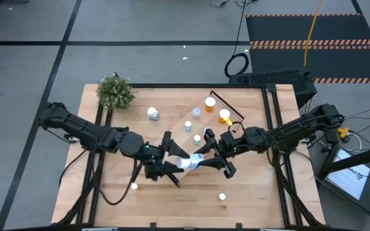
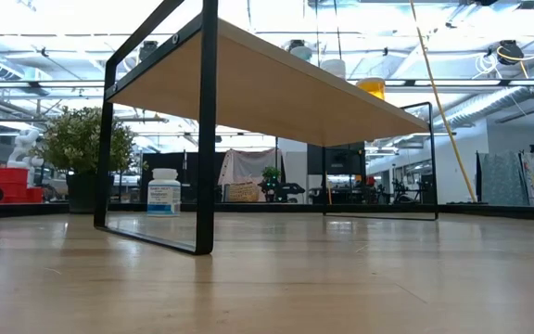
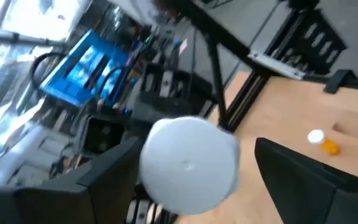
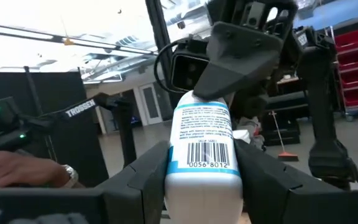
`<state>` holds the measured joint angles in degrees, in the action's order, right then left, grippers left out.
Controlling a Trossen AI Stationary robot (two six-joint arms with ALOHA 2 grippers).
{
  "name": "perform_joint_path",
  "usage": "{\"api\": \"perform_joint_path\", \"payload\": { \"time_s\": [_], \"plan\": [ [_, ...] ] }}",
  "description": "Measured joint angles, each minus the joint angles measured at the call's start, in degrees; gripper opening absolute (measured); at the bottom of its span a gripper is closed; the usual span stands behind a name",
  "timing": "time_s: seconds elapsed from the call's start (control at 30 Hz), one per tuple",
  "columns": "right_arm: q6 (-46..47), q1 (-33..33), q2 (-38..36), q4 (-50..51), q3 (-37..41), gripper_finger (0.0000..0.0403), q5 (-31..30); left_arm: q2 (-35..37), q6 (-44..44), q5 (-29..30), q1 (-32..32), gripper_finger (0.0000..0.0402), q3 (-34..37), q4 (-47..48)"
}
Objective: Pick and place medicine bottles onto shelf by color
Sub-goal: Put the bottom white pill bottle on the shelf
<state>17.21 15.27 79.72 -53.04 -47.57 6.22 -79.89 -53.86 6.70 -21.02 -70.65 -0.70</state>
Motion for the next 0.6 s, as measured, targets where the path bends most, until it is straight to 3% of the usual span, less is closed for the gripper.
{"api": "perform_joint_path", "payload": {
  "time_s": [0.2, 0.6],
  "plan": [
    [0.0, -0.3, 0.0, 0.6, 0.0, 0.0161, 2.9, -0.7, -0.3, -8.3, 2.5, 0.0287, 0.0, -1.8],
    [0.0, -0.7, 0.0, 2.1, 0.0, 0.0161, 3.2, -2.2, -2.9, -11.4, 3.3, 0.0264, 0.0, -1.6]
  ]
}}
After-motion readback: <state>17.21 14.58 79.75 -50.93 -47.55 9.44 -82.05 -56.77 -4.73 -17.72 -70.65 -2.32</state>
